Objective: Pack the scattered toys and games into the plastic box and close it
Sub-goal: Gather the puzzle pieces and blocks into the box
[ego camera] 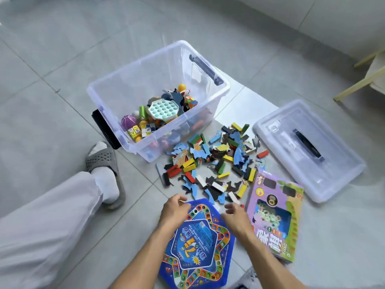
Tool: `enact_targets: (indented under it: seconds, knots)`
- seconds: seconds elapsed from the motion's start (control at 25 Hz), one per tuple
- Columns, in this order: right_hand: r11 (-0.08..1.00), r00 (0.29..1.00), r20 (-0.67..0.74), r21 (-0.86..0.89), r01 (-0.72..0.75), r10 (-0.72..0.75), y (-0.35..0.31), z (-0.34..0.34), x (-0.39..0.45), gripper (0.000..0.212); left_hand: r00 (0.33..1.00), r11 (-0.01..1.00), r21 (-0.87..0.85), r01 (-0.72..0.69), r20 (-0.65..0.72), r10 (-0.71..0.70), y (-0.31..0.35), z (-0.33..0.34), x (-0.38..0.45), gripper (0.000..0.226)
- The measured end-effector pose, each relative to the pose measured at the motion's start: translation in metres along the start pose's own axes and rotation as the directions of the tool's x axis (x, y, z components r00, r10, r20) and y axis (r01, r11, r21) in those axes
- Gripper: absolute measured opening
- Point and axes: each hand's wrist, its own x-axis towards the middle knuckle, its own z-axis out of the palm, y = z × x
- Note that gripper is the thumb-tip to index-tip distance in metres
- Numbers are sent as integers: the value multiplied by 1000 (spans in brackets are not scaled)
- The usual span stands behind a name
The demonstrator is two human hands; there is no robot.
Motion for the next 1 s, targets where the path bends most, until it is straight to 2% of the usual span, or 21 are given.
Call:
enact_targets:
  seconds: [0.04, 0.12, 0.2, 0.24, 0.4, 0.44, 0.52, 0.6, 0.64, 0.68, 0.76, 0.84, 0.92, 1.0]
  knots:
    - [989, 997, 69, -135, 55, -46, 7, 9, -3, 42, 999, 986, 165, -37, 12, 35, -12, 9, 3, 39]
    - [914, 983, 120, -367, 173, -138, 20, 28, -5, 44, 992, 889, 439, -129, 45, 122, -30, 22, 10, 54]
    - [845, 975, 100, -486, 222, -199, 30, 41, -5, 45, 982, 803, 572, -170, 35, 183, -37, 28, 17, 54]
    - [841, 976, 99, -496, 216, -192, 34, 45, -2, 43, 982, 779, 607, -159, 17, 188, -37, 29, 20, 50]
    - [927, 985, 153, -351, 129, -79, 27, 43, 10, 25, 989, 695, 719, -14, -90, 114, -31, 29, 23, 37]
    - [930, 987, 123, -339, 143, -107, 24, 40, 14, 24, 986, 690, 724, -16, -103, 130, -27, 31, 25, 36]
    - [951, 981, -75, -268, 153, -179, 21, 29, 23, 23, 973, 743, 662, -97, -94, 211, -13, 42, 31, 31]
    - [964, 934, -278, -205, 169, -223, 21, 14, 37, 26, 953, 797, 570, -200, -75, 292, 5, 60, 39, 27]
    - [954, 913, -317, -234, 188, -258, 23, 6, 46, 27, 937, 779, 567, -270, -31, 347, 12, 71, 43, 26]
    - [932, 902, -312, -299, 203, -297, 26, 0, 55, 28, 908, 717, 600, -354, 36, 418, 18, 82, 45, 26]
    - [873, 901, -259, -440, 210, -347, 32, -5, 70, 25, 834, 518, 694, -500, 224, 504, 21, 101, 47, 26]
    - [817, 905, -223, -543, 193, -362, 32, -4, 81, 21, 775, 332, 766, -551, 322, 544, 15, 111, 52, 24]
    - [778, 904, -221, -605, 167, -366, 29, -1, 87, 20, 761, 272, 804, -529, 308, 571, 8, 114, 58, 24]
    - [778, 889, -246, -604, 172, -387, 27, 2, 87, 16, 704, 258, 781, -569, 301, 643, 1, 116, 64, 21]
